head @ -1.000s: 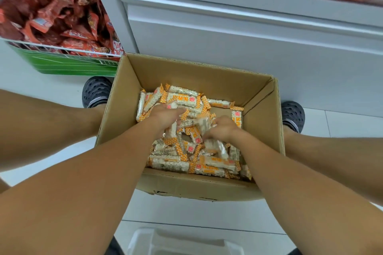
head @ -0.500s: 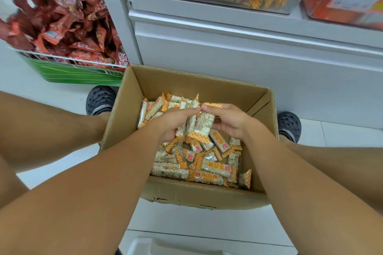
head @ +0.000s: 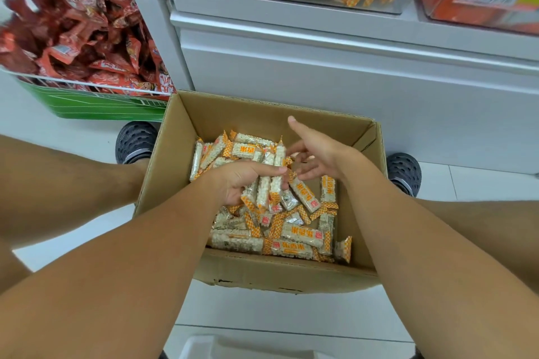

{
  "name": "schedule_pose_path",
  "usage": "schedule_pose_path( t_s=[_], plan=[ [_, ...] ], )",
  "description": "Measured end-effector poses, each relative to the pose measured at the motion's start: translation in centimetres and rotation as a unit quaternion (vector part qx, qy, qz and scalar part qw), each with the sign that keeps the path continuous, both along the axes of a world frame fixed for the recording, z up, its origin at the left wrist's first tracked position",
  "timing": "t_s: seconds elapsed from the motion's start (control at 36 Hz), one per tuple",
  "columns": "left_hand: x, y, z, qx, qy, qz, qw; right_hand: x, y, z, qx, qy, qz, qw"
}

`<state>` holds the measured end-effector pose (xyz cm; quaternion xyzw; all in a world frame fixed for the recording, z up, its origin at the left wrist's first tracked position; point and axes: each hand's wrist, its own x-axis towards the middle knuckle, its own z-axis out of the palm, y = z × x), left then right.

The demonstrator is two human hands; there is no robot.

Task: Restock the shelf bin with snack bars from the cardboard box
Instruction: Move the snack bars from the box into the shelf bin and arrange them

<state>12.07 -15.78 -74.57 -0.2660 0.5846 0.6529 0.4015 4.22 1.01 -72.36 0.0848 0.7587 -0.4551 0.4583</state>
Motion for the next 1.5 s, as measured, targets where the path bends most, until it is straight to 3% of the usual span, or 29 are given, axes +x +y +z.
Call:
schedule_pose_path(
  t_s=[0.06,0.17,0.22,0.36,0.56,0.75,0.83,0.94,1.08,1.19,1.28,1.33,1.39,1.5],
  plan=[
    [-0.3,-0.5,-1.1,0.029,-0.019,-0.027,0.999,-0.3,0.4,-0.2,-0.040,0.042,0.023,0.998],
    [-0.3,-0.2,1.0,0.058,-0.007,-0.009,0.998,0.2,0.4,0.2,-0.185,-0.036,0.081,0.979],
    [-0.2,-0.1,1.5,0.116,-0.002,0.004,0.993,0.5,0.2,0.4,-0.219,-0.059,0.100,0.969],
    [0.1,-0.9,2.2,0.157,0.005,0.054,0.986,0.8,0.7,1.2,-0.290,-0.083,0.102,0.948],
    [0.2,-1.7,5.1,0.162,0.009,0.024,0.986,0.5,0.8,3.3,-0.268,-0.037,0.109,0.956],
    [0.1,-2.0,10.0,0.118,0.045,0.053,0.991,1.4,0.5,5.8,-0.321,-0.049,0.052,0.944],
    [-0.5,-3.4,12.6,0.104,0.053,0.109,0.987,1.2,0.8,7.2,-0.322,0.001,-0.028,0.946],
    [-2.0,-3.4,16.6,0.020,0.152,0.151,0.977,0.6,0.3,10.7,-0.314,0.109,-0.130,0.934],
    [-4.7,-1.8,22.8,-0.146,0.339,0.219,0.903,0.3,-1.4,17.9,-0.285,0.265,-0.093,0.916],
    [-6.0,-4.0,28.2,-0.172,0.442,0.195,0.859,-0.8,-2.6,24.0,-0.238,0.422,-0.077,0.872],
    [-7.6,-6.0,31.3,-0.214,0.502,0.166,0.821,-3.2,-3.6,27.6,-0.255,0.476,-0.079,0.838],
    [-8.9,-7.3,32.5,-0.299,0.542,0.180,0.765,-5.9,-4.8,28.8,-0.240,0.487,-0.086,0.835],
    [-10.4,-8.5,32.3,-0.363,0.548,0.186,0.731,-9.2,-6.0,29.2,-0.206,0.500,-0.090,0.837],
    [-13.0,-9.4,30.7,-0.577,0.526,-0.059,0.622,-14.8,-8.2,29.0,-0.119,0.520,-0.049,0.844]
  ],
)
